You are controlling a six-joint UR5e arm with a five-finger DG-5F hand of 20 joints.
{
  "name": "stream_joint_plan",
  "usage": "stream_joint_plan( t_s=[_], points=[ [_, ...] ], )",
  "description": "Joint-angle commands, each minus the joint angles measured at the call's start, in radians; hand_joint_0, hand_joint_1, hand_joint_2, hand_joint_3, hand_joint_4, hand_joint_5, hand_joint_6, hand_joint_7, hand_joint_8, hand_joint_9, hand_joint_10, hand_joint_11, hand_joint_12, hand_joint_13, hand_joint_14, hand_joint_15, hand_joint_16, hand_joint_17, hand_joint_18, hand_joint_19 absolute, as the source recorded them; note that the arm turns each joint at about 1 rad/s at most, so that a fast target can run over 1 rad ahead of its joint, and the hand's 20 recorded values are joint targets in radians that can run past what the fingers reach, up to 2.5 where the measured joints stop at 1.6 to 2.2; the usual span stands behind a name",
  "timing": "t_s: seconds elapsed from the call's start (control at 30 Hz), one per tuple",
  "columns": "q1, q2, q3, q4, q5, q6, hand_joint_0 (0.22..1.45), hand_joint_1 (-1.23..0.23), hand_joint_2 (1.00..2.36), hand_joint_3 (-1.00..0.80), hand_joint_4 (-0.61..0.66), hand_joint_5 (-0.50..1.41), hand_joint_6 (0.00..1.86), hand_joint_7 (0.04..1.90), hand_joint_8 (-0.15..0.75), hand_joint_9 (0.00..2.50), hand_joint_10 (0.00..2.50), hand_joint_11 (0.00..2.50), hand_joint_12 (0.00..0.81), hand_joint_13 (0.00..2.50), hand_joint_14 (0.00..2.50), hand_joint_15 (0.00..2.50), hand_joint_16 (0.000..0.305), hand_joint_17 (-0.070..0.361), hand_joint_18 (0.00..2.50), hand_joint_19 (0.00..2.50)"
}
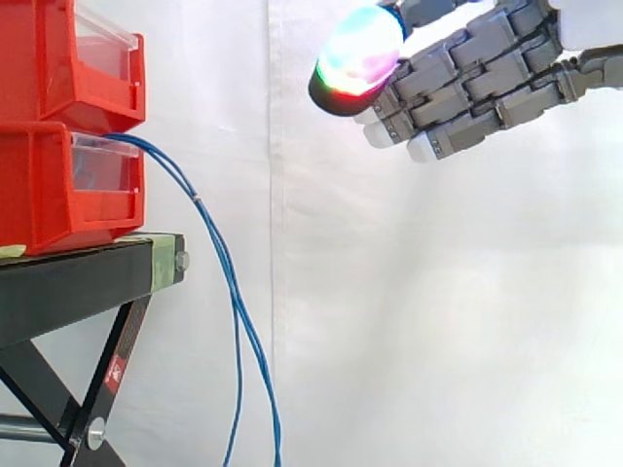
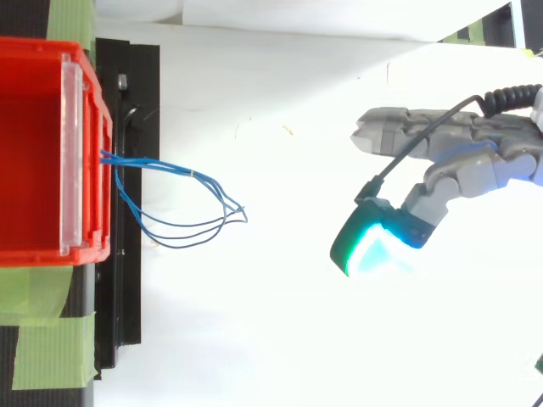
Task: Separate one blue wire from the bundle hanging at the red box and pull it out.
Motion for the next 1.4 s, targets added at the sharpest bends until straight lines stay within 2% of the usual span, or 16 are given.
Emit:
stream_joint_plan(
  t_s=[0.0, 0.33, 0.4, 0.43, 0.47, 0.53, 0.57, 0.63, 0.67, 0.7, 0.77, 0.8, 0.93, 1.1, 1.27, 1.37],
  points=[
    [0.000, 0.000, 0.000, -0.008, -0.002, -0.020, 0.44, -0.40, 1.00, -0.50, 0.12, -0.30, 0.50, 0.75, 0.252, 0.00, 0.00, 0.00, 0.342, 0.00, 0.00, 0.06, 0.068, 0.153, 0.00, 0.05],
    [0.003, 0.000, -0.002, -0.008, -0.004, -0.003, 0.45, -0.41, 1.00, -0.50, 0.13, -0.30, 0.50, 0.78, 0.252, 0.00, 0.00, 0.00, 0.341, 0.00, 0.00, 0.06, 0.067, 0.150, 0.00, 0.05],
    [0.003, 0.000, -0.017, -0.007, -0.002, -0.006, 0.47, -0.48, 1.00, -0.50, 0.16, -0.29, 0.50, 0.78, 0.258, 0.00, 0.00, 0.00, 0.342, 0.00, 0.00, 0.03, 0.067, 0.150, 0.00, 0.02],
    [0.003, -0.002, -0.065, 0.007, -0.005, 0.001, 0.47, -0.48, 1.00, -0.50, 0.16, -0.29, 0.50, 0.78, 0.256, 0.00, 0.00, 0.00, 0.340, 0.00, 0.00, 0.03, 0.067, 0.150, 0.00, 0.02],
    [0.003, 0.000, -0.083, 0.020, -0.005, 0.001, 0.48, -0.51, 1.00, -0.50, 0.17, -0.29, 0.50, 0.80, 0.254, 0.00, 0.00, 0.00, 0.339, 0.00, 0.00, 0.03, 0.067, 0.150, 0.00, 0.02],
    [0.003, 0.000, -0.123, 0.079, -0.004, 0.001, 0.48, -0.53, 1.00, -0.50, 0.17, -0.28, 0.50, 0.81, 0.252, 0.00, 0.00, 0.00, 0.337, 0.00, 0.00, 0.03, 0.067, 0.150, 0.00, 0.01],
    [0.004, 0.000, -0.155, 0.164, -0.002, 0.000, 0.49, -0.54, 1.00, -0.50, 0.18, -0.28, 0.50, 0.82, 0.251, 0.00, 0.00, 0.00, 0.337, 0.00, 0.00, 0.03, 0.066, 0.148, 0.00, 0.01],
    [0.003, 0.000, -0.183, 0.248, 0.002, 0.000, 0.49, -0.56, 1.00, -0.50, 0.19, -0.28, 0.50, 0.82, 0.250, 0.00, 0.00, 0.00, 0.335, 0.00, 0.00, 0.03, 0.065, 0.147, 0.00, 0.01],
    [0.004, 0.000, -0.192, 0.270, 0.002, 0.000, 0.49, -0.57, 1.00, -0.50, 0.19, -0.28, 0.50, 0.83, 0.248, 0.00, 0.00, 0.00, 0.335, 0.00, 0.00, 0.03, 0.065, 0.147, 0.00, 0.00],
    [0.004, 0.000, -0.218, 0.309, 0.013, 0.000, 0.50, -0.57, 1.00, -0.50, 0.19, -0.28, 0.50, 0.82, 0.248, 0.00, 0.00, 0.00, 0.335, 0.00, 0.00, 0.03, 0.065, 0.146, 0.00, 0.01],
    [0.004, 0.000, -0.226, 0.322, 0.028, 0.000, 0.50, -0.58, 1.00, -0.50, 0.19, -0.28, 0.50, 0.82, 0.252, 0.00, 0.00, 0.00, 0.336, 0.00, 0.00, 0.03, 0.065, 0.147, 0.00, 0.01],
    [0.004, -0.002, -0.227, 0.320, 0.056, 0.001, 0.50, -0.58, 1.00, -0.50, 0.19, -0.28, 0.50, 0.83, 0.253, 0.00, 0.00, 0.00, 0.336, 0.00, 0.00, 0.03, 0.065, 0.147, 0.00, 0.01],
    [0.006, -0.002, -0.226, 0.317, 0.131, 0.000, 0.50, -0.58, 1.00, -0.50, 0.19, -0.27, 0.50, 0.82, 0.252, 0.00, 0.00, 0.00, 0.339, 0.00, 0.00, 0.04, 0.065, 0.146, 0.00, 0.01],
    [0.009, -0.007, -0.227, 0.328, 0.196, -0.002, 0.49, -0.57, 1.00, -0.50, 0.20, -0.27, 0.50, 0.82, 0.255, 0.00, 0.00, 0.00, 0.341, 0.00, 0.00, 0.04, 0.065, 0.146, 0.00, 0.01],
    [0.012, -0.007, -0.227, 0.354, 0.251, -0.003, 0.49, -0.56, 1.00, -0.50, 0.20, -0.27, 0.50, 0.82, 0.257, 0.00, 0.00, 0.00, 0.341, 0.00, 0.00, 0.04, 0.065, 0.147, 0.00, 0.02],
    [0.012, -0.014, -0.227, 0.365, 0.269, -0.005, 0.49, -0.56, 1.00, -0.50, 0.20, -0.27, 0.50, 0.83, 0.256, 0.00, 0.00, 0.00, 0.342, 0.00, 0.00, 0.04, 0.065, 0.147, 0.00, 0.02]
  ],
)
